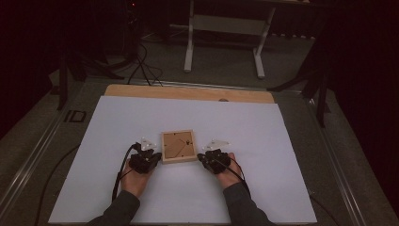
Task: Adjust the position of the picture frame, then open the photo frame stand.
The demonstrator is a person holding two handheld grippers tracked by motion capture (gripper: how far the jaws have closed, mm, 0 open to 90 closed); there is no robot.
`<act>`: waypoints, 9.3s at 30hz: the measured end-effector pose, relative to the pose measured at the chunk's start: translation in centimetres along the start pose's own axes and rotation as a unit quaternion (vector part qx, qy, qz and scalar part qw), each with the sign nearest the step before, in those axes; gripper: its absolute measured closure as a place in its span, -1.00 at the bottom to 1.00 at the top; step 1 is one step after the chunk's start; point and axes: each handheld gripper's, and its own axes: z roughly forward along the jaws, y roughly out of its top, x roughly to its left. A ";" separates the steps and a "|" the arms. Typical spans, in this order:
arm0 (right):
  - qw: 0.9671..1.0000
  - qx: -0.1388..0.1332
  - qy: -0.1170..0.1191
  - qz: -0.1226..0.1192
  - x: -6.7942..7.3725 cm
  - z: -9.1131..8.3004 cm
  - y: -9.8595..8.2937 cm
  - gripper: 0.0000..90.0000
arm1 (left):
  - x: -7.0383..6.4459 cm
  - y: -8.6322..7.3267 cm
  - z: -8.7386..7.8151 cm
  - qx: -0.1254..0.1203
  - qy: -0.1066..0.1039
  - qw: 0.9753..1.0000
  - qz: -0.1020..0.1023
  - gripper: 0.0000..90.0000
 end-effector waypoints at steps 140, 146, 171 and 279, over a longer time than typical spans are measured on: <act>0.998 -0.062 0.015 -0.014 1.1 -1.2 -0.6 0.99 | -2.3 3.9 -0.1 0.002 -0.067 0.997 0.048 0.06; 0.998 -0.063 0.016 -0.015 1.1 -1.2 -0.7 0.99 | -2.4 4.2 0.2 0.007 -0.066 0.997 0.046 0.02; 0.998 -0.066 0.017 -0.015 1.0 -1.2 -0.7 0.99 | -3.4 5.8 0.6 0.048 -0.035 0.993 0.100 0.12; 0.997 -0.070 0.015 -0.021 1.0 -1.1 -0.8 0.94 | -0.1 7.1 1.9 0.073 -0.174 0.973 -0.130 0.29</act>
